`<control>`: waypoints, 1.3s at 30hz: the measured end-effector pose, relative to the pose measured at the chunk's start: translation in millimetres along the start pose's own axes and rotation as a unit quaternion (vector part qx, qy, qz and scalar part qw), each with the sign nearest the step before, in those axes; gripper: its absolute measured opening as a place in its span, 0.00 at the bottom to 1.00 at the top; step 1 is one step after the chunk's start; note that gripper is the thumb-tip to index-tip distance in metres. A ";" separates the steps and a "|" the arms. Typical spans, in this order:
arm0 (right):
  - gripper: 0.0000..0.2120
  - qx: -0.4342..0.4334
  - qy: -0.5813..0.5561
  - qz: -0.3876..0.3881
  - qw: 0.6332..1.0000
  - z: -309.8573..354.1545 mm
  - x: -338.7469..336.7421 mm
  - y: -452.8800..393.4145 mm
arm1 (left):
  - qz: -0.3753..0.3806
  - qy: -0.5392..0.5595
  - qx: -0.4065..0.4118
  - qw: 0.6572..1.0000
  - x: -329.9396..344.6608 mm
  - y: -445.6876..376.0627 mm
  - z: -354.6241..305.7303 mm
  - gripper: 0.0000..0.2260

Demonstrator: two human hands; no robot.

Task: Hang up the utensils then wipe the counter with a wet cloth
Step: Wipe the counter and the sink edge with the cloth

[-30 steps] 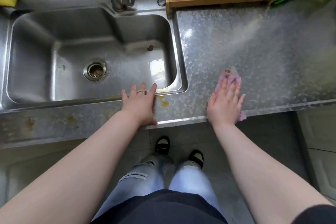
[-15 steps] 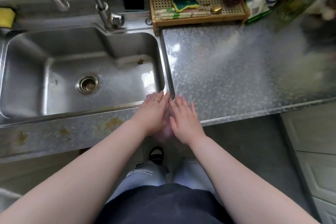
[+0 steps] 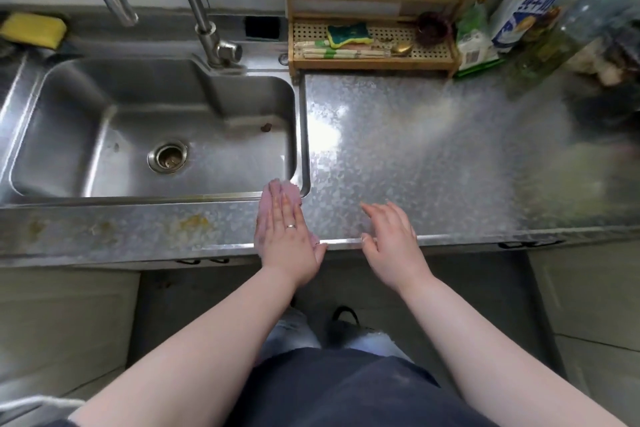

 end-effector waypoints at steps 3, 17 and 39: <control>0.24 -0.034 0.002 0.009 0.999 -12.2 -4.4 7.3 | 0.031 0.011 0.006 0.999 10.7 -0.8 -15.5 0.46; 0.20 -0.107 0.012 0.056 0.993 -26.0 7.1 6.7 | 0.003 0.018 0.067 0.998 28.0 8.5 -16.3 0.37; 0.27 -0.069 -0.046 -0.057 0.995 146.5 100.6 -59.1 | -0.042 0.219 0.101 0.970 -51.1 20.6 141.6 0.22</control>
Point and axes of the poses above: each hand's wrist, its own y-axis away from the middle knuckle, its own x-axis out of the palm, z = x × y, the point moved 3 cm from there along -y, towards the middle knuckle, and after that the axes turned 5 degrees about -x, right-handed, at the moved point
